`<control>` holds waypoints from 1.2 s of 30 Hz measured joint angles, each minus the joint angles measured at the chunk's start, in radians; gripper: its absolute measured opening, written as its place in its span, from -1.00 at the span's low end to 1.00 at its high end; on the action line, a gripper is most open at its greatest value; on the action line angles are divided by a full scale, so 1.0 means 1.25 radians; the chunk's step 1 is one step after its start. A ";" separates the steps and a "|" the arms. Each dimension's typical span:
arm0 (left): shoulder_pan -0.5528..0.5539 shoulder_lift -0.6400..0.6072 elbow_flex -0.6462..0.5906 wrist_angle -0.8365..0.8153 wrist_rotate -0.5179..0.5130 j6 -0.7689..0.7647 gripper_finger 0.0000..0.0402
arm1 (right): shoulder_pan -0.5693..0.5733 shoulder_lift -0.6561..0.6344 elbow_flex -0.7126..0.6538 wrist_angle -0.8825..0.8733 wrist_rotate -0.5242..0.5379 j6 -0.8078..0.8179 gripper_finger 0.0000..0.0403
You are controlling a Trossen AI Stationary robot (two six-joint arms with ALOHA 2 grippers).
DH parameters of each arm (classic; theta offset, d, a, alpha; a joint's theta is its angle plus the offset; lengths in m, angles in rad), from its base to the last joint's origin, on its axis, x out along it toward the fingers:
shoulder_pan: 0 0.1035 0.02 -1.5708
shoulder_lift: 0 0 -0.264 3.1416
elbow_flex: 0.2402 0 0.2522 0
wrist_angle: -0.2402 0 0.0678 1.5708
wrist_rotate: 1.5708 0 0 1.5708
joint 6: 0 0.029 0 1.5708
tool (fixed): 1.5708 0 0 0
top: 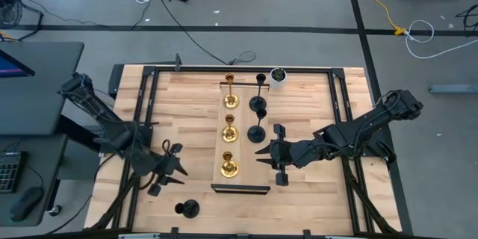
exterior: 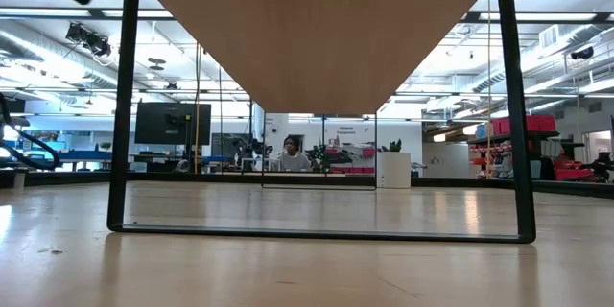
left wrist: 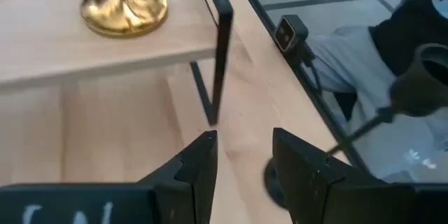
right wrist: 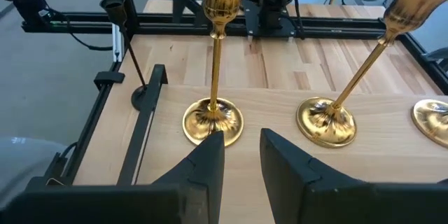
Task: Pick & Place candle stick holders
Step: Put the black candle holder on the shelf
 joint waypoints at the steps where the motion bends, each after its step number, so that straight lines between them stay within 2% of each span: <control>1: -0.015 0.000 0.000 -0.006 -0.010 -0.014 -0.30 | 0.000 0.000 0.000 0.000 0.000 0.002 -0.53; 6: -0.091 0.000 -0.012 -0.020 -0.054 -0.097 -0.30 | 0.000 0.000 0.000 0.000 0.000 0.012 -0.53; 9: -0.139 0.000 -0.049 0.018 -0.093 -0.152 -0.30 | 0.000 0.000 0.000 0.000 0.000 0.012 -0.53; 16: -0.210 0.000 -0.172 0.281 -0.136 -0.166 -0.30 | 0.000 0.000 0.000 0.000 0.000 0.013 -0.53; 22: -0.225 0.006 -0.251 0.453 -0.181 -0.146 -0.30 | 0.000 0.000 0.000 0.000 0.000 0.013 -0.53; 27: -0.225 0.084 -0.263 0.570 -0.177 -0.126 -0.30 | 0.000 0.000 0.000 -0.001 0.000 0.013 -0.53; 33: -0.225 0.211 -0.263 0.686 -0.101 -0.133 -0.30 | 0.000 0.000 0.000 -0.001 0.000 0.012 -0.53; 36: -0.225 0.252 -0.264 0.745 -0.115 -0.128 -0.30 | 0.000 0.000 0.000 0.000 0.000 0.011 -0.53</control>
